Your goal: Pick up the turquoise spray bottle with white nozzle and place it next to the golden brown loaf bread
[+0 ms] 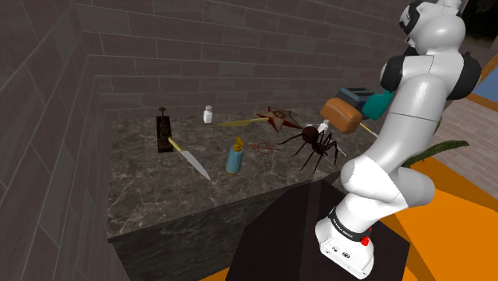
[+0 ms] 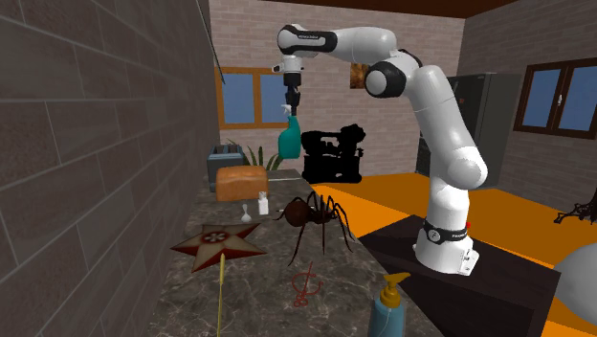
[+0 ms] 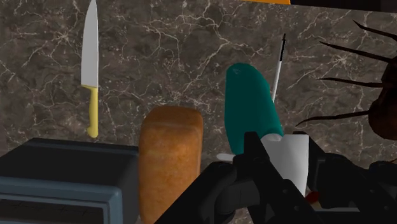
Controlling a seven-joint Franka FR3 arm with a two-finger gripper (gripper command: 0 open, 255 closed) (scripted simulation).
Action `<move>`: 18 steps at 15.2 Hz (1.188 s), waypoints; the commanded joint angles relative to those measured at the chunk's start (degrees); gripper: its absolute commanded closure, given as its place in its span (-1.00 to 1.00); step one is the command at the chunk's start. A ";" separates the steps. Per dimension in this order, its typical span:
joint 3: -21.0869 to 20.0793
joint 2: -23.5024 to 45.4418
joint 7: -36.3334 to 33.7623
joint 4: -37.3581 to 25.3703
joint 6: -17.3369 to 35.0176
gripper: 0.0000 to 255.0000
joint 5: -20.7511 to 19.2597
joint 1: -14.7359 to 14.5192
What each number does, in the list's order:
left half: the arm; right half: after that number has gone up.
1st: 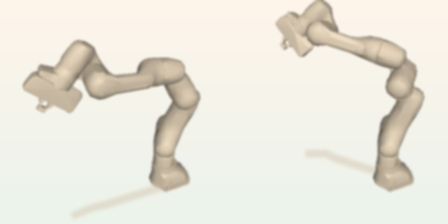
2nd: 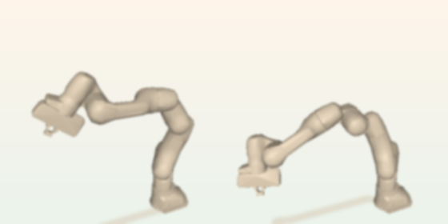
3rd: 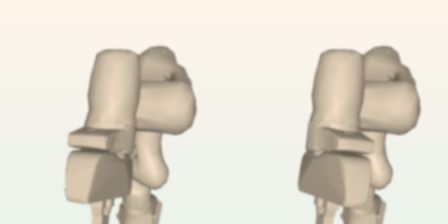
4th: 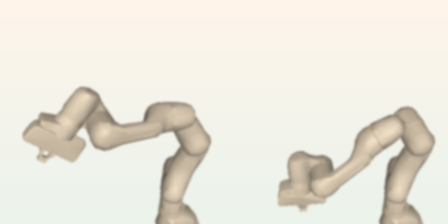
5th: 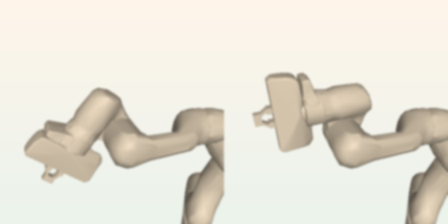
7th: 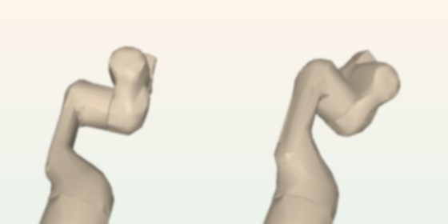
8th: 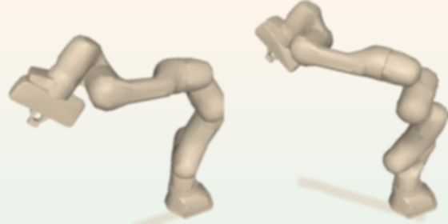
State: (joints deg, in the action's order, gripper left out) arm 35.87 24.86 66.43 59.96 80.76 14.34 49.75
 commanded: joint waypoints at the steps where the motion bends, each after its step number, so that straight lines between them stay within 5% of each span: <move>1: 0.10 -1.00 -0.03 3.20 2.27 1.00 -0.60 -1.01; 18: 0.14 -5.04 -0.12 22.41 17.66 1.00 -2.82 -5.30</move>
State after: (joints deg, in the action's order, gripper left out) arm 36.00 19.97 66.23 81.41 97.57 11.58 44.56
